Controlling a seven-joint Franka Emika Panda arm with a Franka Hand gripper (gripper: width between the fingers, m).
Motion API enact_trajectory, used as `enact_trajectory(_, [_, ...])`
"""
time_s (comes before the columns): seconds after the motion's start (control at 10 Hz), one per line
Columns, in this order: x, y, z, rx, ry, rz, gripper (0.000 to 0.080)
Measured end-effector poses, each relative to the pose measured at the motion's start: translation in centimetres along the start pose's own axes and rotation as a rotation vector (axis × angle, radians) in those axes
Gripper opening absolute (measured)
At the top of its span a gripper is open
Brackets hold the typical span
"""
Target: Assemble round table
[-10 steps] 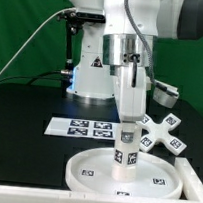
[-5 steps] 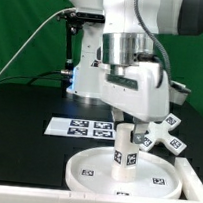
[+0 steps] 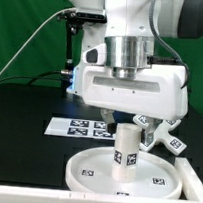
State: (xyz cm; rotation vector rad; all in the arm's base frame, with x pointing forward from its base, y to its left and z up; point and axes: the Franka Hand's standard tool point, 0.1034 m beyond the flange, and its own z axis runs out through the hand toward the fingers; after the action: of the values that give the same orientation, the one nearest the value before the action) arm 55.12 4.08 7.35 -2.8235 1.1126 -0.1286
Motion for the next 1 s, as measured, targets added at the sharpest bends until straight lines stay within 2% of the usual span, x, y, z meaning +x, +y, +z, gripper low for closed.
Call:
enact_trajectory(0.1, [-0.04,-0.06,0.01,-0.006,0.002,-0.090,0.0649])
enact_trajectory(0.2, [-0.27,-0.34,-0.02,-0.033,0.006,-0.336,0.0649])
enact_trajectory(0.4, [0.22,-0.39,-0.35,-0.035,-0.020,-0.634,0.0649])
enact_trajectory(0.8, [0.35,-0.10,-0.25,-0.053,-0.020,-0.864,0.0649])
enact_trajectory(1.0, [-0.11,-1.02,0.16,-0.092,0.069,-1.166,0.0649])
